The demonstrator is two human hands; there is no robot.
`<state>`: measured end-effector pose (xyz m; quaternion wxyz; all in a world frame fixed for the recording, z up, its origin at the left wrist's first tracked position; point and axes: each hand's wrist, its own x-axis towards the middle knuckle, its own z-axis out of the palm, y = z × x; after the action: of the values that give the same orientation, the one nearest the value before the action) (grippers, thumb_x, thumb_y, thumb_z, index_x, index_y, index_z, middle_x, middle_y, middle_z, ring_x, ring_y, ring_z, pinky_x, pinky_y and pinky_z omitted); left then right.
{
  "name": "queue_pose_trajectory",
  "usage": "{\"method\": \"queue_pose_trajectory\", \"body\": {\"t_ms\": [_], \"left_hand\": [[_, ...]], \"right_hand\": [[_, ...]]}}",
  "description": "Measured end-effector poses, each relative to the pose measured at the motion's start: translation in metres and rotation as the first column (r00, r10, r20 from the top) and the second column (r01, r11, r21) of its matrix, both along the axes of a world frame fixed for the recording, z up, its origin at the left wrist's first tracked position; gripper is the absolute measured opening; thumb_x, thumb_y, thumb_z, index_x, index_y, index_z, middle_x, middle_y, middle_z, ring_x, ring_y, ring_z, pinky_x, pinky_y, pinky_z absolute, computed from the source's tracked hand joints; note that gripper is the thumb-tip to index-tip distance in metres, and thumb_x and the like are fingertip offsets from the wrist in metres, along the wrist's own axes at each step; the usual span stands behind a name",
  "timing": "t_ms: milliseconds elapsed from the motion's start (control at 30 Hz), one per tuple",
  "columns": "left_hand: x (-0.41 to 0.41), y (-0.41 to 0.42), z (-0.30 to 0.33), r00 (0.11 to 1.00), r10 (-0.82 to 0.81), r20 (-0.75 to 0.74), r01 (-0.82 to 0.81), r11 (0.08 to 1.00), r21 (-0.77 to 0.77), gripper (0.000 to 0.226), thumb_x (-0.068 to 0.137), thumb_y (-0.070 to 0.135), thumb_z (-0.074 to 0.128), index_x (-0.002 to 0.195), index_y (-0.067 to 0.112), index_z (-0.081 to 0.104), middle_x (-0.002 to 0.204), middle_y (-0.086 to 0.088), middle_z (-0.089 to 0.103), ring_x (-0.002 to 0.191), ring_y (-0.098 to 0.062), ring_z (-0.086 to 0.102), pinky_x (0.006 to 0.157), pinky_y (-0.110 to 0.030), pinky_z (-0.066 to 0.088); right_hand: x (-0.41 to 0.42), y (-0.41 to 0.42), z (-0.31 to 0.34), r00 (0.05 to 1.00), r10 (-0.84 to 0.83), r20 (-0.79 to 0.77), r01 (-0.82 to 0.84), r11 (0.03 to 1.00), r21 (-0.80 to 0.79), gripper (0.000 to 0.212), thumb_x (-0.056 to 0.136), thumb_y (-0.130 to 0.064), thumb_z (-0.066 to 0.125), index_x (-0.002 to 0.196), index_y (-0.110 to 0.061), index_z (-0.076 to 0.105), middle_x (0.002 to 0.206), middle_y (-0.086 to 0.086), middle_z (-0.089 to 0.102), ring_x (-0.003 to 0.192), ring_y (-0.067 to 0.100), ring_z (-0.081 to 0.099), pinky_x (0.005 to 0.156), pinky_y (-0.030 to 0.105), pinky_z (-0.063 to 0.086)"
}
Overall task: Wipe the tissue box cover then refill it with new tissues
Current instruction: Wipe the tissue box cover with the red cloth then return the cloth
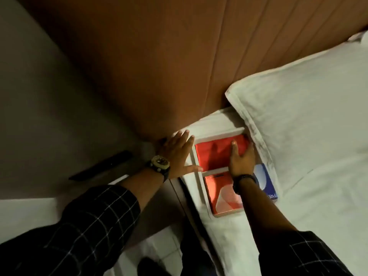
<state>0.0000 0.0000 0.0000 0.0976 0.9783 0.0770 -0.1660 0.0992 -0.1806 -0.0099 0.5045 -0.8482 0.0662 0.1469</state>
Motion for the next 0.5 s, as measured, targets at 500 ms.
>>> {"method": "queue_pose_trajectory", "body": {"t_ms": [500], "left_hand": [[0.047, 0.006, -0.1, 0.973, -0.179, -0.143, 0.204, 0.962, 0.183, 0.131, 0.064, 0.095, 0.028, 0.15, 0.004, -0.013, 0.16, -0.016, -0.015, 0.147, -0.033, -0.016, 0.118, -0.043, -0.013]], "right_hand": [[0.034, 0.055, -0.13, 0.952, 0.104, -0.286, -0.244, 0.822, -0.514, 0.106, 0.085, -0.056, 0.058, 0.151, -0.004, -0.007, 0.156, 0.025, -0.02, 0.146, 0.037, -0.016, 0.118, 0.051, -0.004]]}}
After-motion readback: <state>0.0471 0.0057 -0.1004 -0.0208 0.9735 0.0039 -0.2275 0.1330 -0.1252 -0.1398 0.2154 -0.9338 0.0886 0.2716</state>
